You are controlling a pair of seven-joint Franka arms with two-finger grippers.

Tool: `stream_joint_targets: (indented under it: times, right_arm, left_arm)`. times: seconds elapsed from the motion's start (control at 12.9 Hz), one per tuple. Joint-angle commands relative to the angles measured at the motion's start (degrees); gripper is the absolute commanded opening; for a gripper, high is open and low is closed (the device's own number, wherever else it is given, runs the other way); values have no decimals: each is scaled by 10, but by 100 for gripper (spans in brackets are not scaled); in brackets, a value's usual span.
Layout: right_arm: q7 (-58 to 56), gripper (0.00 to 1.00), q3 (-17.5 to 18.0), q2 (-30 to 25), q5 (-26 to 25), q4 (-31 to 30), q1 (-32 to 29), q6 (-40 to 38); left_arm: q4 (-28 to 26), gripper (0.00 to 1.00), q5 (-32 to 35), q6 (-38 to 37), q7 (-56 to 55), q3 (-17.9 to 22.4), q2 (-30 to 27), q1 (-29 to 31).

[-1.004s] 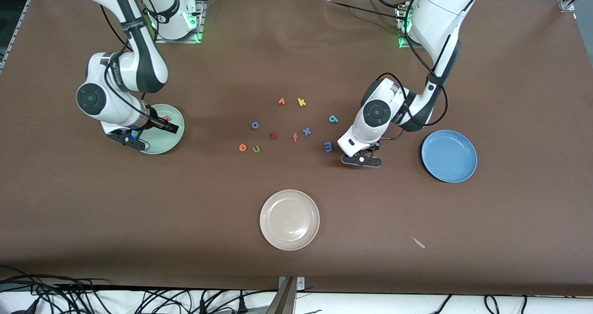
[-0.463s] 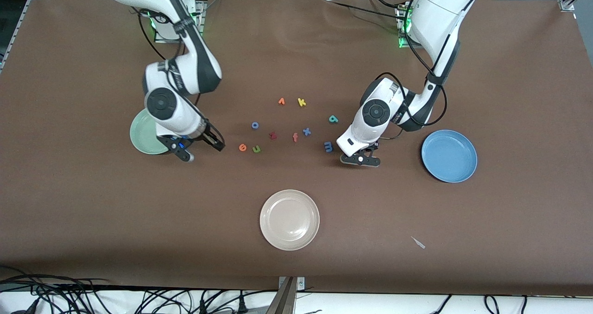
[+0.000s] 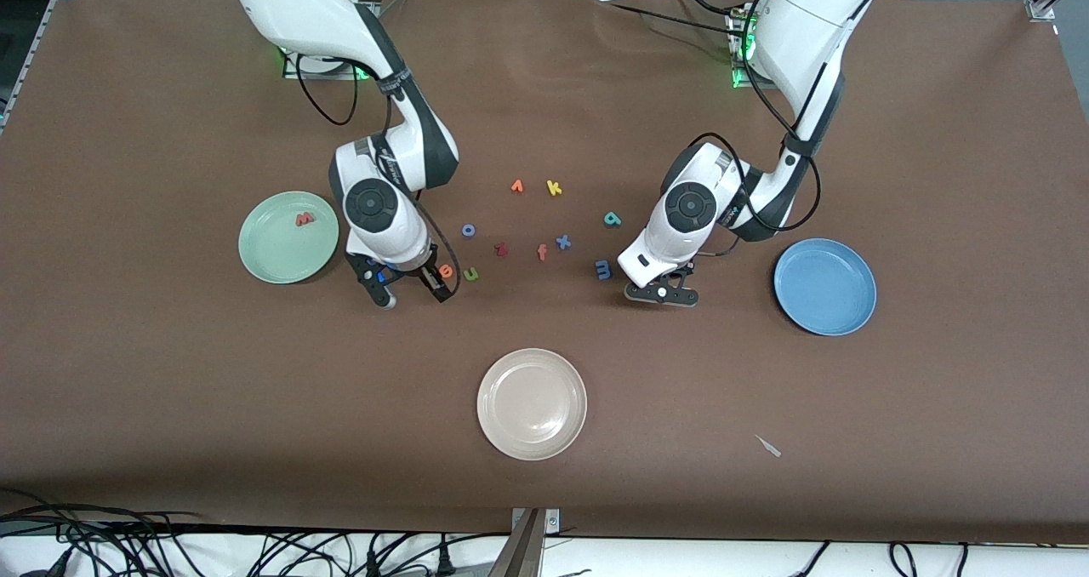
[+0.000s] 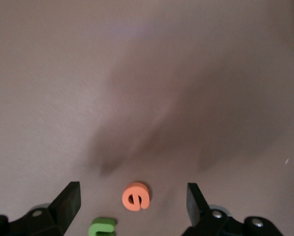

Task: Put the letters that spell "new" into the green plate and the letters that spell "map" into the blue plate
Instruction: 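Drop yellow a in blue plate while the right gripper drops orange o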

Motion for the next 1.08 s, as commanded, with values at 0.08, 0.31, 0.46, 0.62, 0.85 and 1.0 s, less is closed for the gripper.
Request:
stream_joint_targets:
  times: [0.08,0.31,0.46,0.62,0.85,1.0]
  right_arm:
    - [47,89,-3,37,13,14,28,44]
    - [43,64,-3,38,13,9,31,42]
    - [37,44,-5,35,13,9,30,40]
    - [36,43,-5,33,13,9,30,39]
    - [36,43,-6,33,12,8,30,39]
    - [30,31,-7,32,12,4,30,39]
  left_arm:
    - [10,16,-17,-7,20,-6,11,13]
    - [38,13,-22,-73,50,-7,8,29]
    - [92,13,-43,-172,104,-7,8,49]
    - [117,13,-47,-241,153,-6,3,77]
    - [115,14,-44,-293,263,-5,-17,137]
    - [114,15,-37,-309,353,-3,-22,187]
